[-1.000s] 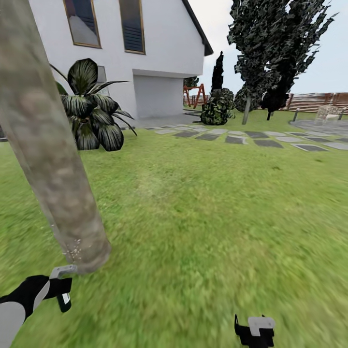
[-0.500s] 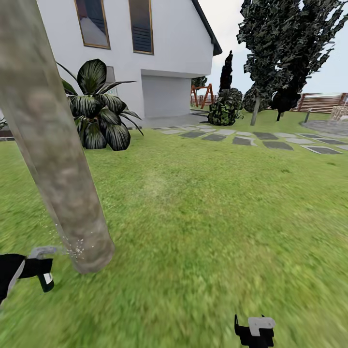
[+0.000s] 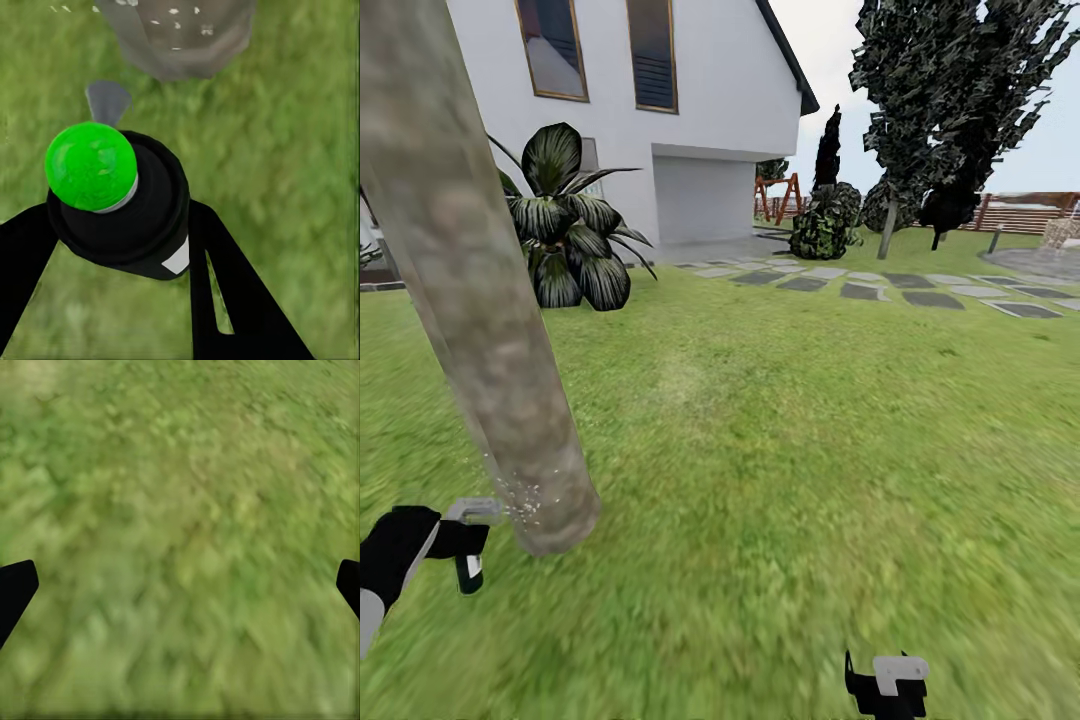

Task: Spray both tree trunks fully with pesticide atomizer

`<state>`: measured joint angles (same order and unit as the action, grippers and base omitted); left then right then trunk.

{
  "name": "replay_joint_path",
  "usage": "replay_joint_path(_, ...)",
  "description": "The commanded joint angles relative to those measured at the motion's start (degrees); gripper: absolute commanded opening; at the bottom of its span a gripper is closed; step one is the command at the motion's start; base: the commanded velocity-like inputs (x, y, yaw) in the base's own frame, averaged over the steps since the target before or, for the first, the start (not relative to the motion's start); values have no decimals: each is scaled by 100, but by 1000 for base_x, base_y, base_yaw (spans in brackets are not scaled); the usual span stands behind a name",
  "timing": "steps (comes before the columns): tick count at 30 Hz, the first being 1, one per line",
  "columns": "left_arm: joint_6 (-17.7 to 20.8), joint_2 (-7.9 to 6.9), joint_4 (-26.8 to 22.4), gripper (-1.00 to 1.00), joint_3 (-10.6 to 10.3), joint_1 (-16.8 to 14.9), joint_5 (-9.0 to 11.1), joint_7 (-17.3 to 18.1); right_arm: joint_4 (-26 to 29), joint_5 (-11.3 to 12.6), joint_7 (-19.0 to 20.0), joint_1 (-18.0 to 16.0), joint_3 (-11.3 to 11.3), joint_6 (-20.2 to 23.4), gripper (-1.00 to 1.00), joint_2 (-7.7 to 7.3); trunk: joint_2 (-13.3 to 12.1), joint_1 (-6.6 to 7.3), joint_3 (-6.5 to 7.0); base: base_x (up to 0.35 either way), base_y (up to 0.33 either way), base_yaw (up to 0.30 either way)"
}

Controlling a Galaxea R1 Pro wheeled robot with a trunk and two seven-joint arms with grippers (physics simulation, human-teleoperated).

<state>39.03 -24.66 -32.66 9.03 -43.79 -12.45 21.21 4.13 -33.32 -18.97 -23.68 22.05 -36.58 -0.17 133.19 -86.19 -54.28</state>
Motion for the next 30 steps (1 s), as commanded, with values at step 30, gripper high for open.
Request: replay_joint_path(30,1041,-295,-724,-100,-24,-631,-103,436,9,-52,-46,-5,36,-12,100,-8,2,1,-6,-1,-147,51)
